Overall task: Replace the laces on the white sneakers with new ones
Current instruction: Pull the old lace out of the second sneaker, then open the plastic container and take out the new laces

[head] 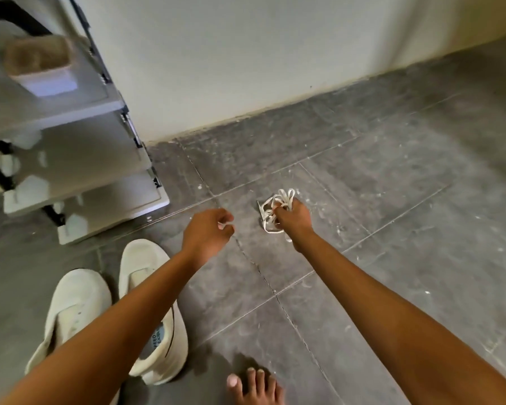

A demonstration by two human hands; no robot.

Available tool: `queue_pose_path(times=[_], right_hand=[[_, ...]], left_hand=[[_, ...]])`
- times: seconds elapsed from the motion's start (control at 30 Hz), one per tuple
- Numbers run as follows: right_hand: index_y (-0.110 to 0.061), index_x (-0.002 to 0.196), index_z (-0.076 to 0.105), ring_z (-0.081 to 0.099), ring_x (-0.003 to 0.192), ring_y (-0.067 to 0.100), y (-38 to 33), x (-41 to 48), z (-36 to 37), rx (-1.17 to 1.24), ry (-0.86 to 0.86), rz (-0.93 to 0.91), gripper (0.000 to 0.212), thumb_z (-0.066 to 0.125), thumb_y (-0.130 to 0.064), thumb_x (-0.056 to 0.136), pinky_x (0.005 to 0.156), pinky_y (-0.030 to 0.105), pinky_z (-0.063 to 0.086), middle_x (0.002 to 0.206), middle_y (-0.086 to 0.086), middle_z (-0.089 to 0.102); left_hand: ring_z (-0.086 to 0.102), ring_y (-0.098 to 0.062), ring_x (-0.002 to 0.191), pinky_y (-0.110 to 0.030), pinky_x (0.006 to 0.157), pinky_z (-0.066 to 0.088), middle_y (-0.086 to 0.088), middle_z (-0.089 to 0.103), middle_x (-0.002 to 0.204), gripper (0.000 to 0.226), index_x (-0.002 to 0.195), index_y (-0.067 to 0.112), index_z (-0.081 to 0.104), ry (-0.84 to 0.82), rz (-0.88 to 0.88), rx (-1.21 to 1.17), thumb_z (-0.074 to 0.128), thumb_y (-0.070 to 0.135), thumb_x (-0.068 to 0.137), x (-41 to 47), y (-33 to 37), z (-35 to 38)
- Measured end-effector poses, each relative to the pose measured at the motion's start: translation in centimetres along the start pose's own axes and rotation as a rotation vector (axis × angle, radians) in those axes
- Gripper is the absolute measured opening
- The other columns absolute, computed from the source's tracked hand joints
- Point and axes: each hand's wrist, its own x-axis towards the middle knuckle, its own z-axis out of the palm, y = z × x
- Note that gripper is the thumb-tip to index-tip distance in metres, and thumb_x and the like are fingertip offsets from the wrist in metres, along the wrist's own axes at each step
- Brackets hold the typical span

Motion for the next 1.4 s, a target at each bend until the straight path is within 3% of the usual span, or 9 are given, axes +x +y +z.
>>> queue_pose_path(times=[0.23, 0.4, 0.57, 0.67, 0.8, 0.87, 0.93, 1.1, 1.4], right_hand=[[-0.006, 0.106, 0.06, 0.06, 0.096, 0.03, 3.8, 5.9, 0.7, -0.317, -0.002, -0.014, 0.024, 0.053, -0.024, 0.093, 0.069, 0.025, 0.036, 0.101, 0.015, 0.066], [-0.006, 0.115, 0.061, 0.058, 0.107, 0.032, 4.7, 7.7, 1.0, -0.408, -0.081, -0.038, 0.031, 0.059, -0.023, 0.09, 0.087, 0.034, 0.044, 0.112, 0.016, 0.066], [-0.009, 0.127, 0.057, 0.055, 0.117, 0.024, 3.6, 6.4, 0.7, -0.42, -0.069, -0.124, 0.038, 0.059, -0.019, 0.09, 0.089, 0.024, 0.04, 0.126, 0.01, 0.061], [-0.011, 0.128, 0.056, 0.056, 0.116, 0.023, 1.3, 4.3, 1.5, -0.379, -0.074, -0.219, 0.037, 0.056, -0.017, 0.091, 0.088, 0.019, 0.039, 0.125, 0.009, 0.061], [-0.019, 0.126, 0.057, 0.06, 0.105, 0.019, -1.5, 0.9, 2.9, -0.349, -0.121, -0.307, 0.034, 0.057, -0.022, 0.092, 0.088, 0.027, 0.047, 0.119, 0.001, 0.063], [-0.012, 0.123, 0.059, 0.057, 0.112, 0.018, -4.4, -1.4, 4.6, -0.282, -0.201, -0.403, 0.031, 0.056, -0.014, 0.092, 0.092, 0.026, 0.045, 0.121, 0.002, 0.062], [-0.006, 0.118, 0.061, 0.058, 0.112, 0.022, -7.1, -3.7, 6.4, -0.239, -0.262, -0.488, 0.027, 0.055, -0.008, 0.091, 0.095, 0.025, 0.043, 0.119, 0.008, 0.064], [-0.008, 0.116, 0.063, 0.059, 0.108, 0.018, -14.4, -9.2, 11.2, -0.233, -0.366, -0.709, 0.027, 0.058, -0.007, 0.09, 0.082, 0.005, 0.035, 0.115, 0.004, 0.066], [-0.014, 0.128, 0.056, 0.052, 0.122, 0.019, -22.8, -11.1, 16.6, -0.308, -0.321, -0.955, 0.037, 0.057, -0.018, 0.092, 0.1, 0.024, 0.036, 0.132, 0.003, 0.057]], left_hand=[[0.063, -0.014, 0.091, -0.026, 0.077, 0.048, 0.002, 0.07, 0.1, 0.013, 0.095, 0.02, 0.07, -0.07, -0.005, 0.046, 0.061, 0.018, 0.086, 2.7, -3.2, 3.6], [0.063, -0.01, 0.092, -0.029, 0.085, 0.05, 0.007, 0.07, 0.103, 0.016, 0.099, 0.023, 0.07, -0.084, -0.029, 0.046, 0.062, 0.019, 0.086, 3.0, -4.8, 4.4], [0.061, -0.007, 0.087, -0.027, 0.082, 0.049, 0.007, 0.069, 0.103, 0.015, 0.097, 0.025, 0.07, -0.045, -0.059, 0.054, 0.061, 0.019, 0.086, 2.5, -5.1, 2.8], [0.062, -0.009, 0.087, -0.027, 0.083, 0.049, 0.006, 0.07, 0.102, 0.016, 0.097, 0.025, 0.07, 0.01, -0.092, 0.023, 0.061, 0.019, 0.086, 1.5, -5.0, -0.2], [0.066, -0.016, 0.09, -0.024, 0.079, 0.044, -0.001, 0.072, 0.096, 0.017, 0.099, 0.018, 0.072, 0.113, -0.11, 0.016, 0.063, 0.017, 0.084, 0.0, -4.8, -4.6], [0.067, -0.02, 0.084, -0.026, 0.075, 0.046, -0.001, 0.07, 0.082, 0.016, 0.095, 0.018, 0.073, 0.225, -0.144, -0.019, 0.065, 0.014, 0.082, -2.0, -4.7, -8.8], [0.065, -0.018, 0.079, -0.028, 0.079, 0.048, -0.001, 0.071, 0.085, 0.016, 0.095, 0.018, 0.073, 0.31, -0.169, -0.032, 0.066, 0.013, 0.082, -3.6, -4.8, -12.4], [0.064, -0.017, 0.08, -0.028, 0.081, 0.05, -0.004, 0.072, 0.098, 0.019, 0.102, 0.012, 0.072, 0.468, -0.131, -0.025, 0.064, 0.013, 0.085, -6.8, -5.3, -20.9], [0.059, -0.011, 0.086, -0.02, 0.075, 0.04, -0.001, 0.069, 0.102, 0.023, 0.108, 0.017, 0.068, 0.631, 0.002, 0.028, 0.059, 0.015, 0.088, -4.6, -5.3, -28.3]])
